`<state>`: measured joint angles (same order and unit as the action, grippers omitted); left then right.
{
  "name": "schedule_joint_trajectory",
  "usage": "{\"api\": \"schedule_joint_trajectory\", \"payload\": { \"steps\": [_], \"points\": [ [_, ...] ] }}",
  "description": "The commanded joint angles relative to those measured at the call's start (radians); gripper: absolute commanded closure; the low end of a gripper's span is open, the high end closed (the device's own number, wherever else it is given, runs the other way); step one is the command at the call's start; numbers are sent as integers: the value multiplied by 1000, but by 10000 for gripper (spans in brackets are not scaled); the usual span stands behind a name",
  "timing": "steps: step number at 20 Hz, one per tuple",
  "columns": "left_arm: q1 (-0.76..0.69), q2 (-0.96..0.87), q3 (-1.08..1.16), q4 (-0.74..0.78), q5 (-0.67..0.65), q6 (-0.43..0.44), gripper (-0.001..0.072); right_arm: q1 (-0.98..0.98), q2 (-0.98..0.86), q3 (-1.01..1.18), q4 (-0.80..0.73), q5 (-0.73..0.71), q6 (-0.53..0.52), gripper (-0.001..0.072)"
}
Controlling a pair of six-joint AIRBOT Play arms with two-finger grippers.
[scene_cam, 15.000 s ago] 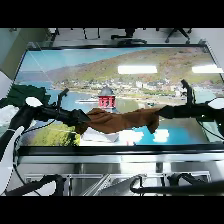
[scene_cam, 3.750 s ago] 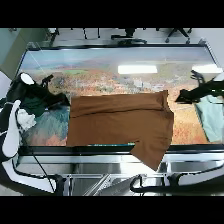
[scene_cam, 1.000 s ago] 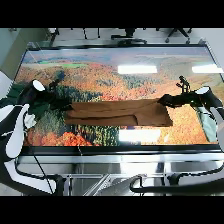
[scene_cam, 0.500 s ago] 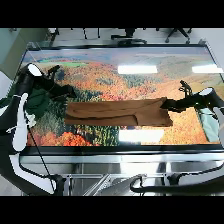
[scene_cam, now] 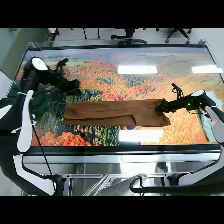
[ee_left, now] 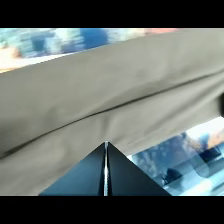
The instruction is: Fold the shirts.
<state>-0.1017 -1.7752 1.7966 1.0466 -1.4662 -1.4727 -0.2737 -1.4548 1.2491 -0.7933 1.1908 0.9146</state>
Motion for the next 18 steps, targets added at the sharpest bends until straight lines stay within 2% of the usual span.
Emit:
{"api": "schedule_joint_trajectory", "payload": {
  "steps": [1,3,6,9,10,14,18],
  "points": [
    [-142,-54,3,-22,84,10,688,-1,63,95,46,148,25,692],
    [-264,-133,3,-22,132,10,688,0,124,173,47,240,69,692],
    [-428,-251,5,-24,307,5,688,1,212,287,47,323,154,691],
    [-525,-333,10,-95,453,3,689,2,285,356,61,383,224,691],
    [-541,-365,34,-133,462,2,688,1,306,369,68,398,243,691],
    [-560,-450,226,-187,365,1,688,2,366,385,72,420,269,691],
    [-499,-314,308,-188,216,2,688,11,366,383,72,419,296,691]
  ]
}}
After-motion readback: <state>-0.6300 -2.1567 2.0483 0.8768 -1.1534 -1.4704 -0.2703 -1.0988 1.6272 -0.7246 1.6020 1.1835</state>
